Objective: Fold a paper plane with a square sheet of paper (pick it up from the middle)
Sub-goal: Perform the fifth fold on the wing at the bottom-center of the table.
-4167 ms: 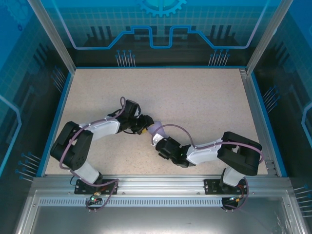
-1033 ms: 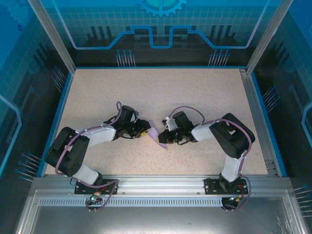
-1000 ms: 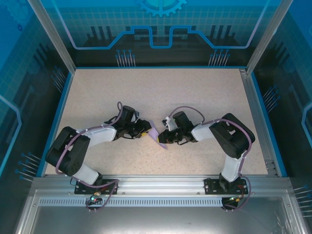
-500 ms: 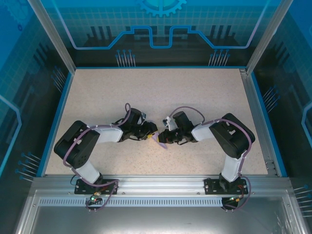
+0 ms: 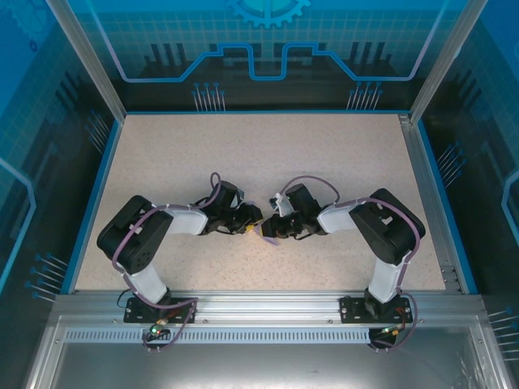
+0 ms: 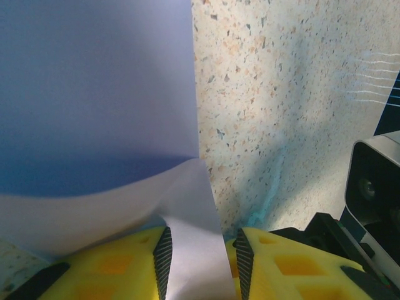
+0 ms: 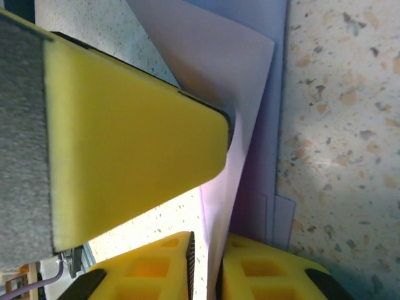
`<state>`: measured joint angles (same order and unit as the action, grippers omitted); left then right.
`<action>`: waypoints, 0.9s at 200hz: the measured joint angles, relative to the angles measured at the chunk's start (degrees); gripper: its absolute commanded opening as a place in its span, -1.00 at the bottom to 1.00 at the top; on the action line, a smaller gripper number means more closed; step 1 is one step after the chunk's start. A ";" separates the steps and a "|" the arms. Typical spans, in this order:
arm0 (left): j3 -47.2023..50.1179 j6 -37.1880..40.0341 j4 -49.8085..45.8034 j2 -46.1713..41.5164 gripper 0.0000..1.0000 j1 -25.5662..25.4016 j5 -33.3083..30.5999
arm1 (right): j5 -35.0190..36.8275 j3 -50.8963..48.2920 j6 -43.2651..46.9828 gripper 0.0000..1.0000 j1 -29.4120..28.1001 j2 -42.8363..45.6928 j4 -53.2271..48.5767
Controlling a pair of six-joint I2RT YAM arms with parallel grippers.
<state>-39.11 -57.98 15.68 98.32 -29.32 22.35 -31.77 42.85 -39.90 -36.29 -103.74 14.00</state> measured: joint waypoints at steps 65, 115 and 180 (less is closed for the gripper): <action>0.00 1.07 -0.24 0.00 -0.25 0.00 0.00 | 3.06 -0.02 1.36 -0.64 -0.04 5.81 -8.44; -0.07 1.25 -0.42 0.00 -0.26 0.00 0.00 | 2.67 -0.15 1.90 -0.82 -0.85 5.55 -8.61; -0.52 1.31 -1.86 -0.02 -0.27 -0.07 0.00 | 2.51 -0.81 3.13 -0.80 -2.34 2.58 -7.48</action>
<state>-39.64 -56.66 13.82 98.30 -29.39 22.35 -29.26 42.04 -36.77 -38.63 -101.16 6.52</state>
